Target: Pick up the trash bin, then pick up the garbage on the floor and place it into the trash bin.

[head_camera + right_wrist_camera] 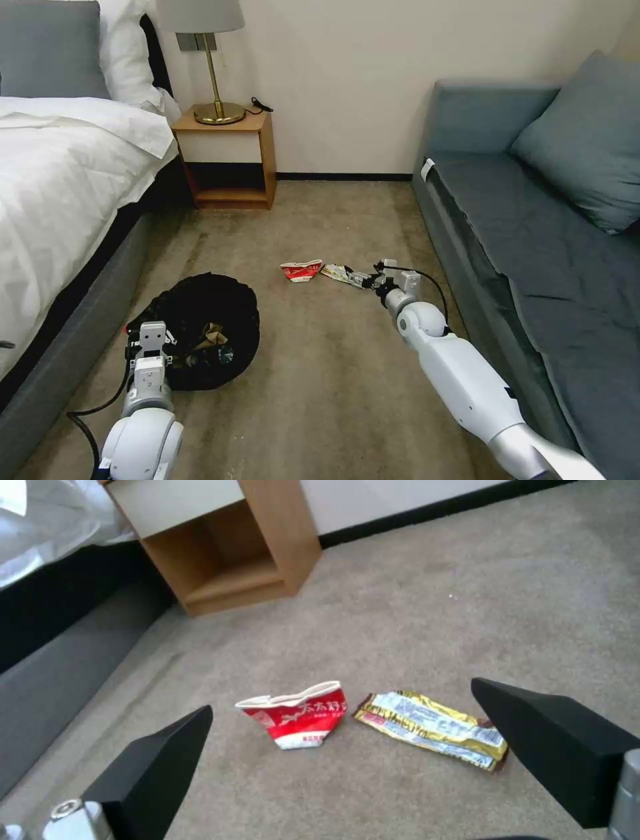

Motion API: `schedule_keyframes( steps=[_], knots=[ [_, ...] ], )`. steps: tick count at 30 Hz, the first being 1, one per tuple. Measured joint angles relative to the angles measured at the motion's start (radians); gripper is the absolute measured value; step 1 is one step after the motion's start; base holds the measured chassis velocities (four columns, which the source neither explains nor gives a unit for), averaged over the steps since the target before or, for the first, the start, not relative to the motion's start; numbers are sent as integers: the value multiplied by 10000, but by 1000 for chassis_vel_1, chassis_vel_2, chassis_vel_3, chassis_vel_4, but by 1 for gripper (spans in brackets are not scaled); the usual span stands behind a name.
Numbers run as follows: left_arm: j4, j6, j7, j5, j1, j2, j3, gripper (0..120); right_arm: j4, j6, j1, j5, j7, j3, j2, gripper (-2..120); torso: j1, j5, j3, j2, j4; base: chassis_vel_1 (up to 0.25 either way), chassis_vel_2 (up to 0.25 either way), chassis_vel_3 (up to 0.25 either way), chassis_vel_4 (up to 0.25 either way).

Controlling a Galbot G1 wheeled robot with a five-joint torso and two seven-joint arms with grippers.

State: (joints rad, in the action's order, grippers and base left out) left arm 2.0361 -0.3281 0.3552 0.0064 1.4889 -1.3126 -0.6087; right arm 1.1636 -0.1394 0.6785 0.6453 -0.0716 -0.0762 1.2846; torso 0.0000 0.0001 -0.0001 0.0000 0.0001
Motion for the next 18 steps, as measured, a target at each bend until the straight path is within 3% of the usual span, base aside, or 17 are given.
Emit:
schedule_keyframes(
  steps=[18],
  knots=[
    [-131,76,-1,38,-24,-58,-1,0,-302,153,46,-200,-220,-28,96,100,0,0,1,0,-1,-12,13,12,-15]
  ],
)
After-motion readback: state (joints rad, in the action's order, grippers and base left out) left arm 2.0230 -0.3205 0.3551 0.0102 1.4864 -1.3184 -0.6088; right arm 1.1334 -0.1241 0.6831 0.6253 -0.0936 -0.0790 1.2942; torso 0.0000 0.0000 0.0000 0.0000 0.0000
